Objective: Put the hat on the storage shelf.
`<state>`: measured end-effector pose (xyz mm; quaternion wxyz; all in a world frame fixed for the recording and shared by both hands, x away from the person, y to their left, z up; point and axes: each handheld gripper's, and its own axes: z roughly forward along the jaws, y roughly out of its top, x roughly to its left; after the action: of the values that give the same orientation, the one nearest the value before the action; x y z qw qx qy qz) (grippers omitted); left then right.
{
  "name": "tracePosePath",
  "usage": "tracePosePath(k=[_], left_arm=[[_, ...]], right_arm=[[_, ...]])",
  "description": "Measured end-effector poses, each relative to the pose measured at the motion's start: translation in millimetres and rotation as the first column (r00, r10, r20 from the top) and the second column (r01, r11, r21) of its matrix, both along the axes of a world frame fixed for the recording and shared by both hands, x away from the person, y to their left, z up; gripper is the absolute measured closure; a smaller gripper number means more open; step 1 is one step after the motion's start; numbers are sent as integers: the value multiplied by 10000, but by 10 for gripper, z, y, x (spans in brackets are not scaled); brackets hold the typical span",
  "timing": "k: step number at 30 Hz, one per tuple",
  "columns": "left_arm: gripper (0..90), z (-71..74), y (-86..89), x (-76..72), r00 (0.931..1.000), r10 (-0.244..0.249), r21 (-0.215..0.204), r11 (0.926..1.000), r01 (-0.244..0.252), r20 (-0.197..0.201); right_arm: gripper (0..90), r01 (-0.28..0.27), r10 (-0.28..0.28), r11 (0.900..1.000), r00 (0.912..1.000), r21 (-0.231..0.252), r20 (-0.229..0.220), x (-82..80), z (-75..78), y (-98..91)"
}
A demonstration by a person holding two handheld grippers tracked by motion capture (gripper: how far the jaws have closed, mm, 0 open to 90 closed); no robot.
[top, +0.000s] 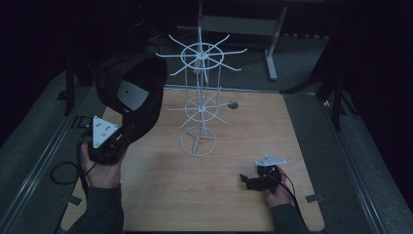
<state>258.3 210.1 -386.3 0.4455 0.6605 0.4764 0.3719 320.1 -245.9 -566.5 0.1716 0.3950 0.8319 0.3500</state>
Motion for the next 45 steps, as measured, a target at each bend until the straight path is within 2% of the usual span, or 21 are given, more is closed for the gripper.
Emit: tracePosePath(k=[24, 31, 37, 45], left_arm=[[862, 66, -88, 21, 9992, 108, 115, 9999, -112, 381], [862, 79, -122, 23, 9989, 92, 259, 9996, -104, 459], [862, 81, -190, 29, 9976, 175, 712, 9972, -223, 665], [862, 63, -226, 38, 9970, 141, 1010, 9946, -217, 756]], right_arm=[[117, -1, 1, 10000, 10000, 2, -5, 0, 0, 0], [117, -1, 1, 10000, 10000, 0, -2, 0, 0, 0], [117, -1, 1, 10000, 10000, 2, -6, 0, 0, 0], [117, 0, 0, 10000, 10000, 2, -7, 0, 0, 0]])
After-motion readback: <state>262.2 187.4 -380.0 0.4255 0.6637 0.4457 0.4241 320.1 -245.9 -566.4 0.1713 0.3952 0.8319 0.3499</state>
